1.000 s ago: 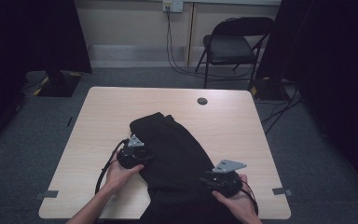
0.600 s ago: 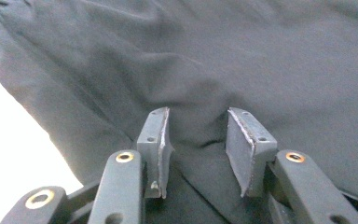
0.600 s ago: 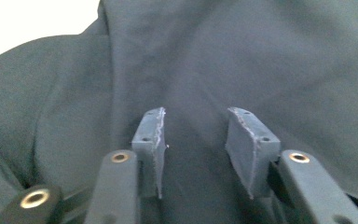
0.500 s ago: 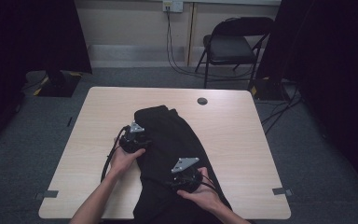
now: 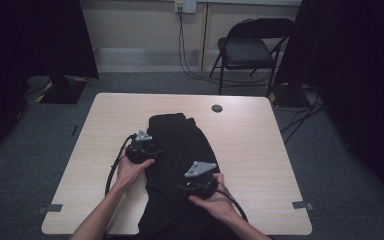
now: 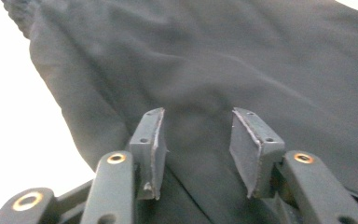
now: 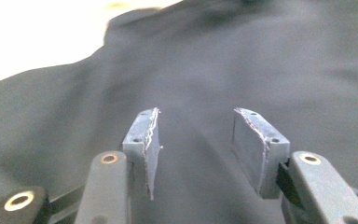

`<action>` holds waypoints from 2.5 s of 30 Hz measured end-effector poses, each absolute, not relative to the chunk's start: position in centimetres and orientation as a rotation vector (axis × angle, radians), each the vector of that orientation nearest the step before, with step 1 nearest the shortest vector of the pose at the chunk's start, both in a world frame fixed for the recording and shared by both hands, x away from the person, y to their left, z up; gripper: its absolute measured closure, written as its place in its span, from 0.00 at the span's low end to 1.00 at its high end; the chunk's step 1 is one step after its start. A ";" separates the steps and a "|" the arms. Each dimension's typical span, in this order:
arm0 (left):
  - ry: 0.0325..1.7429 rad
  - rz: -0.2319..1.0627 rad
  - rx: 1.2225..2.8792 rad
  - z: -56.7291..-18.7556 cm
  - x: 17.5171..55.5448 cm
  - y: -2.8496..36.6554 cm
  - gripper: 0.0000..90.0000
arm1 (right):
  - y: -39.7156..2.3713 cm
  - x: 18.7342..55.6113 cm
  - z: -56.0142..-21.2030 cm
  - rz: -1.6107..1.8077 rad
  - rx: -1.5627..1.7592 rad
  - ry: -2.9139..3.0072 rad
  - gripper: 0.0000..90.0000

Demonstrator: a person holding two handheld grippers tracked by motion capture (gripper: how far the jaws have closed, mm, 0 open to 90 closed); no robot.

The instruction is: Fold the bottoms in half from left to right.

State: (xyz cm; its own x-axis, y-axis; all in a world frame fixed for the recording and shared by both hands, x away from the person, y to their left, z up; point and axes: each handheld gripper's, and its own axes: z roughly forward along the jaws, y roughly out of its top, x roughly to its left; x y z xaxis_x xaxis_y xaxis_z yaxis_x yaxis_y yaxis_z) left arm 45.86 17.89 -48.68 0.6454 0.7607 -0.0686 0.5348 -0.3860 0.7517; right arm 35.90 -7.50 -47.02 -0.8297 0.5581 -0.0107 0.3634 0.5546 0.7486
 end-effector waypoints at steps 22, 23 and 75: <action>0.912 0.348 2.208 -49.2 41.0 17.8 0.59 | -13.2 44.1 -48.5 1.034 1.050 2.424 0.98; 0.915 0.355 2.209 -49.2 40.9 17.8 0.59 | -13.1 44.0 -48.3 1.041 1.047 2.416 0.98; 0.873 0.201 2.250 -48.2 35.4 18.4 0.57 | -13.5 35.2 -48.1 1.023 0.880 2.587 0.74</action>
